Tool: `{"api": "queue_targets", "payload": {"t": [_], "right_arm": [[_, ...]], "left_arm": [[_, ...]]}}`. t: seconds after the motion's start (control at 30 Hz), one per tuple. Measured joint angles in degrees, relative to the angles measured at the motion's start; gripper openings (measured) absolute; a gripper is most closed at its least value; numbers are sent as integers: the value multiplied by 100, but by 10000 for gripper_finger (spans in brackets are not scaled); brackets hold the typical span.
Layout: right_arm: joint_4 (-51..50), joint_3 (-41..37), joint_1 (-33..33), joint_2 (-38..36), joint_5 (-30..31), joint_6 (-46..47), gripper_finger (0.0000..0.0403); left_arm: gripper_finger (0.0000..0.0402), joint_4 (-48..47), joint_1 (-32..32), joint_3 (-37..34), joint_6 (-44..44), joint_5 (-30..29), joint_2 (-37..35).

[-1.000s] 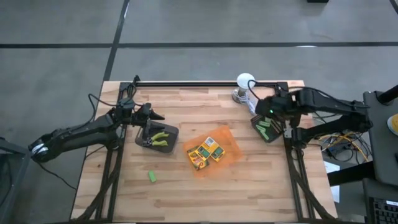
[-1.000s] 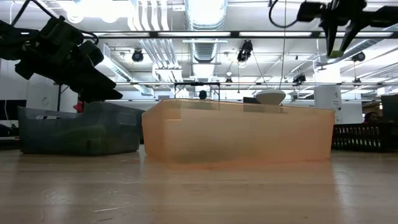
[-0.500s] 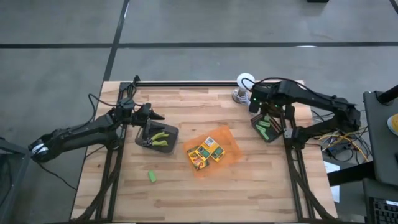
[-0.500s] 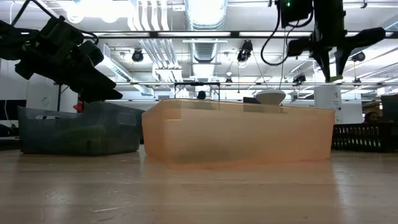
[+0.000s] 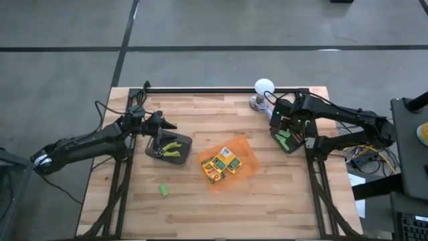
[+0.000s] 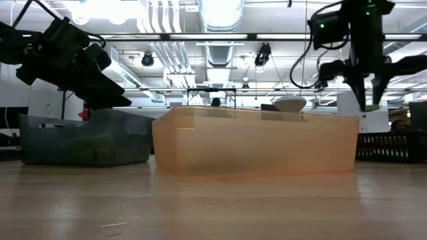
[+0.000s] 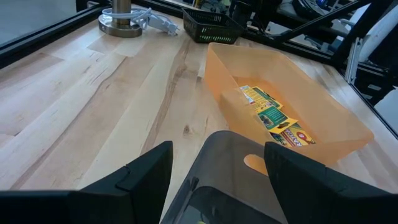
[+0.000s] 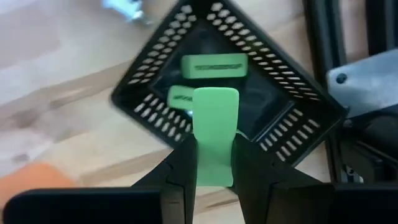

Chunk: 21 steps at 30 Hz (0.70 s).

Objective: Pick & Place School Supplies
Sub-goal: Put the right green eraser into the black basket

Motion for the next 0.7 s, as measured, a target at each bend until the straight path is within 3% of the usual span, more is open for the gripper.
{"api": "queue_targets", "payload": {"t": [0.5, 0.7], "right_arm": [[278, -1079, -165, -221, -17, 478, 99], [396, -1103, -165, -173, -26, 436, 96]], "left_arm": [[259, 0, 0, 0, 0, -1, 0], [259, -3, 0, 0, 0, -2, -2]]}}
